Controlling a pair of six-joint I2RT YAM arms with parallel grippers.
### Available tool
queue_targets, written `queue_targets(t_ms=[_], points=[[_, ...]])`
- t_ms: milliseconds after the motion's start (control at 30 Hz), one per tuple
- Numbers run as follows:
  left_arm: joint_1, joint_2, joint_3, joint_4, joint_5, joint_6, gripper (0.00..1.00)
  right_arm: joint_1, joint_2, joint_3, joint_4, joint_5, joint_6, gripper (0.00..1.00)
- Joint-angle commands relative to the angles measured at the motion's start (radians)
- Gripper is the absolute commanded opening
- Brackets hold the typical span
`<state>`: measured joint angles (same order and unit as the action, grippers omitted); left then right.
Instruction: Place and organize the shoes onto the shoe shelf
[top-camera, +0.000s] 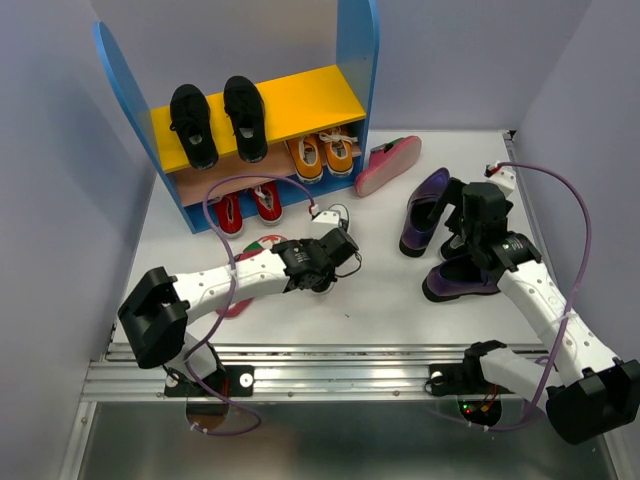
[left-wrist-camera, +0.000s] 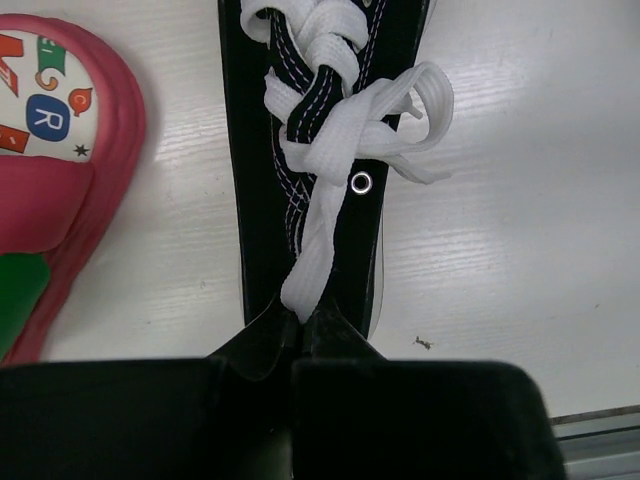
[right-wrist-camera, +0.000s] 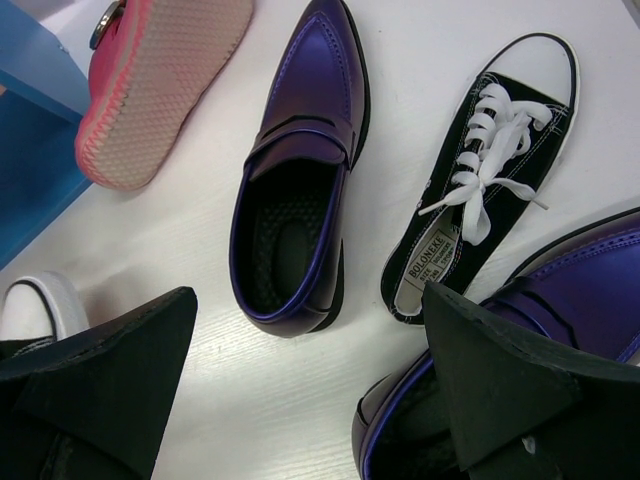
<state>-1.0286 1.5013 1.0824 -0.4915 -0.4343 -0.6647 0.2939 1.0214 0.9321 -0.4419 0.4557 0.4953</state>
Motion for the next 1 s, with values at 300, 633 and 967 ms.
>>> queue_targets(t_ms=[300,633,967], points=[[0.09,0.063,0.215,-0.074,-0.165,-0.13,0.0,-0.006,-0.037,-0.009,0.016,0.003,0.002,1.0],[0.234,0.215,0.335,-0.071,-0.199,-0.136,0.0,-0.006,-0.032,0.002,0.014,-0.006,-0.018,1.0],[0.275,0.214,0.301,-0.01,-0.199,-0.142,0.0,-0.006,-0.03,0.01,0.005,-0.009,-0.02,1.0]])
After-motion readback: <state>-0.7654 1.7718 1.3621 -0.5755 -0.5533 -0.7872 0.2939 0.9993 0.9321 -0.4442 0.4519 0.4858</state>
